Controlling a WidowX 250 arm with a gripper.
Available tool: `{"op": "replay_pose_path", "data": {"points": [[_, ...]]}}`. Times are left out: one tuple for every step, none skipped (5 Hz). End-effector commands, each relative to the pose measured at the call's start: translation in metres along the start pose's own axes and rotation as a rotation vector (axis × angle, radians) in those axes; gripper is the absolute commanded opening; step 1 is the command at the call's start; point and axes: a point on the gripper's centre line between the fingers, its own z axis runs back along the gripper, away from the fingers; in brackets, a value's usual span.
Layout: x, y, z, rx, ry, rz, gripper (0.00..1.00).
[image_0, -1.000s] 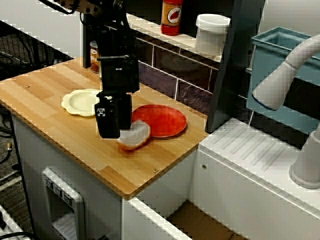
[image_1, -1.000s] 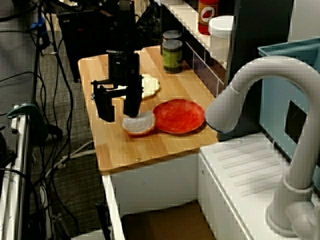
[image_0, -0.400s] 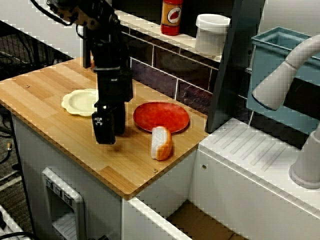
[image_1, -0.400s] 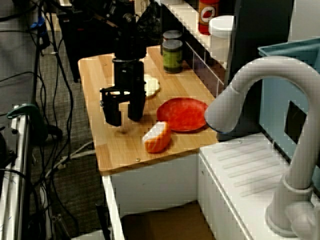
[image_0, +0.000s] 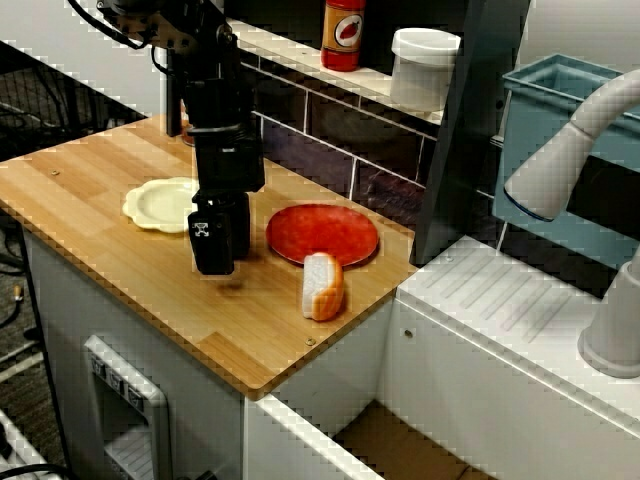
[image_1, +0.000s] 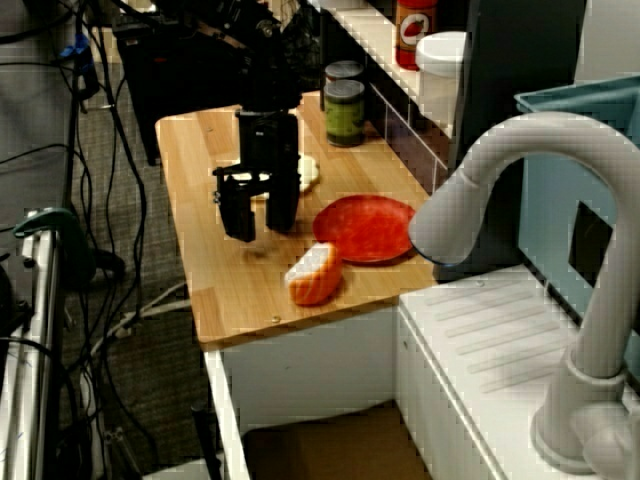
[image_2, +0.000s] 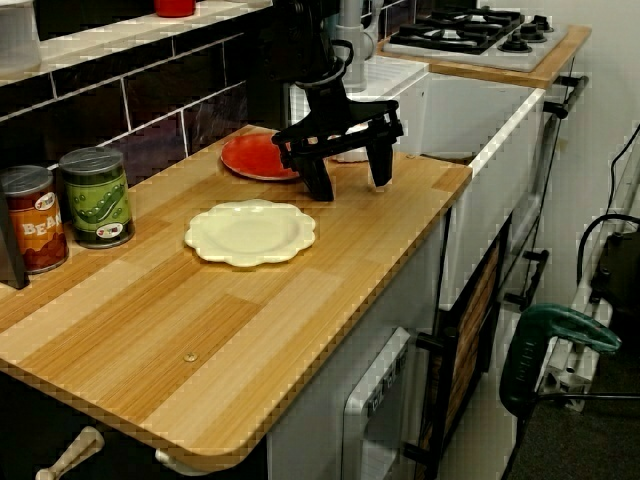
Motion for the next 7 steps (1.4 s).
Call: {"op": "replay_pose_path", "data": {"points": [[0.014,-0.015,0.019,0.007,-0.007,-0.079,1.0],[0.025,-0.024,0.023,-0.012,-0.005,-0.101,1.0],[0.035,-0.031,0.027,-0.009,-0.011,-0.062,1.0],[0.035,-0.04,0.031,-0.012,-0.047,0.188,1.0],[0.031,-0.039,0.036,-0.101,-0.072,0.448,1.0],[0.031,-0.041,0.037,-0.085,-0.103,0.53,1.0],[0.041,-0.049,0.034,-0.014,-0.12,0.613,1.0]]}}
